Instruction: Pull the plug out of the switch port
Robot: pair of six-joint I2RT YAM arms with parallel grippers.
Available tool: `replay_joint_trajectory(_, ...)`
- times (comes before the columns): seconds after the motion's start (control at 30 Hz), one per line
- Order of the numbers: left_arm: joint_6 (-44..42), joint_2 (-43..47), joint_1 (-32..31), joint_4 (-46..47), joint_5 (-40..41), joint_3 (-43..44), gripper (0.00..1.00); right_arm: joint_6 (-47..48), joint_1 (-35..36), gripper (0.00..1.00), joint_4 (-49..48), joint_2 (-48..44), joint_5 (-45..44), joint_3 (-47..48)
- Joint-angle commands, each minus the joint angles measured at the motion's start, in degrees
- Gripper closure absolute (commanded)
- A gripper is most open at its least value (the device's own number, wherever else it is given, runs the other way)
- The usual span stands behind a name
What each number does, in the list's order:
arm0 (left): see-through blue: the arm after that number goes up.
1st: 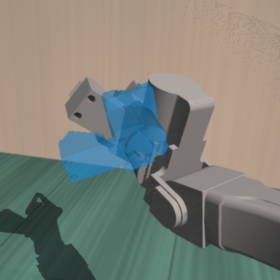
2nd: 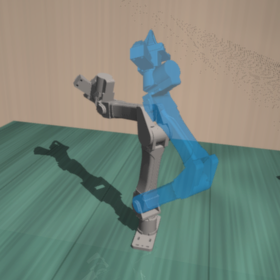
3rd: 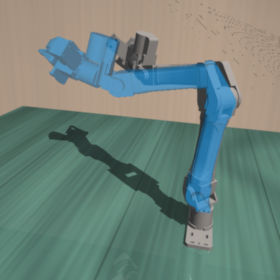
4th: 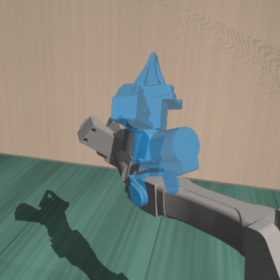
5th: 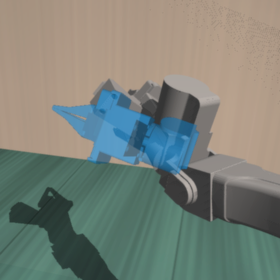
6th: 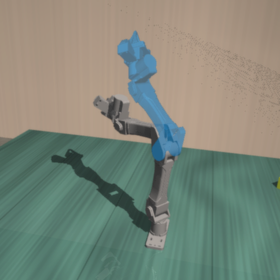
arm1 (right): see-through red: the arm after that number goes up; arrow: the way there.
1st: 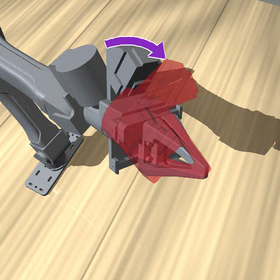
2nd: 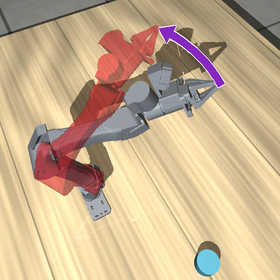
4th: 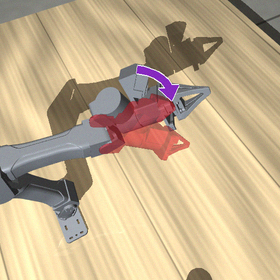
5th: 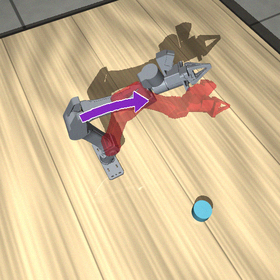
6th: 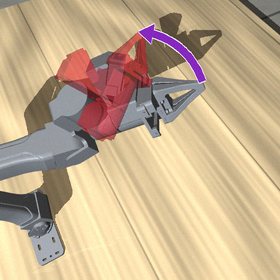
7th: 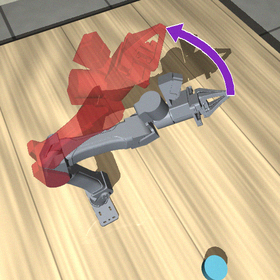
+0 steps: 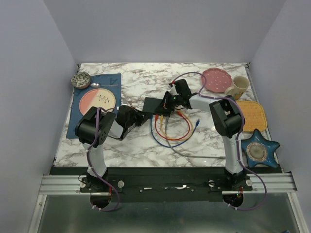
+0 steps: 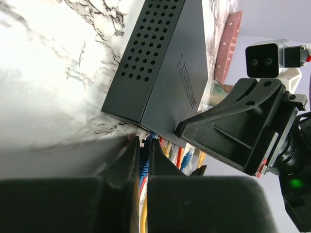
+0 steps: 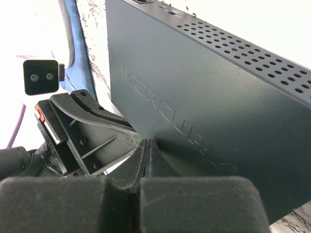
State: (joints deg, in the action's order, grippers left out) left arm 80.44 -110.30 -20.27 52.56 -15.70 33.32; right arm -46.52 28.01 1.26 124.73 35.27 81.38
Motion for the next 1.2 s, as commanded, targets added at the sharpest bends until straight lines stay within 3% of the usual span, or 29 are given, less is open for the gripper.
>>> replay_joint_trajectory(0.0,-0.29,-2.99,-0.65,-1.58,1.29,-2.56,1.00,1.34,-0.15,0.99,2.43,0.44,-4.50,-2.80)
replay_joint_trajectory(0.3,0.33,-3.69,-0.21,0.97,0.68,-3.79,1.00,5.13,1.87,0.99,3.66,-7.74,-11.80,-8.96)
replay_joint_trajectory(1.17,-0.02,-3.96,-0.21,8.26,-3.19,-9.93,1.00,3.81,3.28,0.99,11.05,-0.98,-13.64,1.93)
